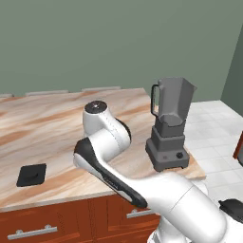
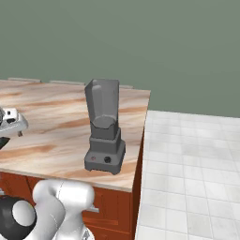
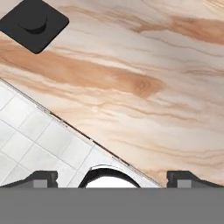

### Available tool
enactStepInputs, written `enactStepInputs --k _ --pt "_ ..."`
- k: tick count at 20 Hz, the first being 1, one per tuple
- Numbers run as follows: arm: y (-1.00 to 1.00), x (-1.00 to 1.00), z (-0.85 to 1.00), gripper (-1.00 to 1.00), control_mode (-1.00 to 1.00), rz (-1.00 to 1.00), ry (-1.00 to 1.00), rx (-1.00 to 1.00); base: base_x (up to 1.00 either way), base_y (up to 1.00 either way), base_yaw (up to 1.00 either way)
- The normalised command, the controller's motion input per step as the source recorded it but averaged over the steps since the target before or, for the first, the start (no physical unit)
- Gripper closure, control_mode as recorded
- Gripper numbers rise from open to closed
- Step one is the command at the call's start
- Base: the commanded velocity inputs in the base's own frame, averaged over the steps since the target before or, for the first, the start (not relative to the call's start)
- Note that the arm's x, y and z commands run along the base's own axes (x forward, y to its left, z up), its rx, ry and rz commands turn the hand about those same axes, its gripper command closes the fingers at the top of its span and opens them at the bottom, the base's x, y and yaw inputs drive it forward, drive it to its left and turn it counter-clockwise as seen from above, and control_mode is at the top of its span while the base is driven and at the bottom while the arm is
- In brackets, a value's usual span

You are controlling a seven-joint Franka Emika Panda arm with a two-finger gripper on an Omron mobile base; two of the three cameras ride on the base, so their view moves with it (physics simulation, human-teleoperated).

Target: Close the lid blender by securely placing the lid on top.

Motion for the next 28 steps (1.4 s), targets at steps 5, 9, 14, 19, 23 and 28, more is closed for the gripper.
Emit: enactStepInputs --k 5,9,14,19,23,28 --pt "1.0 0.27 -0.22 -1.0 -1.0 0.18 0.04 0.0 0.0 0.0 0.0" --pt "0.86 0.33 -0.19 -1.0 -1.0 0.12 0.0 0.0 0.0 0.0 0.0" --pt "0.61 0.34 -0.15 -1.0 -1.0 0.08 0.0 0.0 0.0 0.0 0.0" --pt "0.27 0.17 -0.18 -1.0 -1.0 0.0 0.0 0.0 0.0 0.0 0.0" --pt "0.17 0.0 -0.36 -1.0 -1.0 0.0 0.0 0.0 0.0 0.0 0.0" --pt "0.25 0.02 -0.37 -1.0 -1.0 0.0 0.0 0.0 0.0 0.0 0.0"
